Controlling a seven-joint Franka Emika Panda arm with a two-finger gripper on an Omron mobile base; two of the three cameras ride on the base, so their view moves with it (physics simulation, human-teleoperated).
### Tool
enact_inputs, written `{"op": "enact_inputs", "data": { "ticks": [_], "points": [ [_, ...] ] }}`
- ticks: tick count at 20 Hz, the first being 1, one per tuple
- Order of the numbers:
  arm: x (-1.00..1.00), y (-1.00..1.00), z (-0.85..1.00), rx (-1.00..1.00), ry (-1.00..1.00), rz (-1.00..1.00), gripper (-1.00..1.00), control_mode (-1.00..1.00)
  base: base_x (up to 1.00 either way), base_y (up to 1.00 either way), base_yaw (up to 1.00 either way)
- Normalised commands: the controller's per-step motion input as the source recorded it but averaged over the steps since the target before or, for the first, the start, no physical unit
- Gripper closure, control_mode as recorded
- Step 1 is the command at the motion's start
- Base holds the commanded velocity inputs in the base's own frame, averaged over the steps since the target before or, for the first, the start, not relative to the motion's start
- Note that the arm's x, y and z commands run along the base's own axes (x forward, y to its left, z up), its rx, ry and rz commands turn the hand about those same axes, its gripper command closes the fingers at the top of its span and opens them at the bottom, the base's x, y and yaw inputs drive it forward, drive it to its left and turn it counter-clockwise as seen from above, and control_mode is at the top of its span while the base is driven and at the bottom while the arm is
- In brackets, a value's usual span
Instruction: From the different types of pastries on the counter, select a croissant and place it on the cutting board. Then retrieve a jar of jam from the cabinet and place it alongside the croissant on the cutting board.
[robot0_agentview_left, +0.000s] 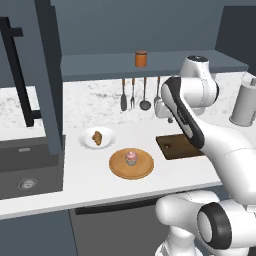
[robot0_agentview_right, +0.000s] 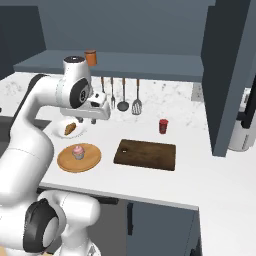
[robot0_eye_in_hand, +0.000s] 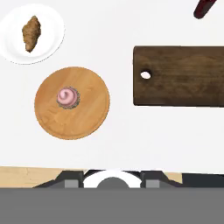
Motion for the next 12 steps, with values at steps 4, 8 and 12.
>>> {"op": "enact_inputs", "data": {
  "ticks": [4, 8, 12],
  "points": [
    [-0.1, 0.1, -0.02, -0.03, 0.0, 0.02, -1.0, -1.0, 0.0, 0.0, 0.0],
    [-0.12, 0.37, -0.37, 0.0, 0.01, 0.0, -1.0, -1.0, 0.0, 0.0, 0.0],
    [-0.01, 0.87, -0.94, 0.01, 0.12, 0.0, -1.0, -1.0, 0.0, 0.0, 0.0]
  ]
}}
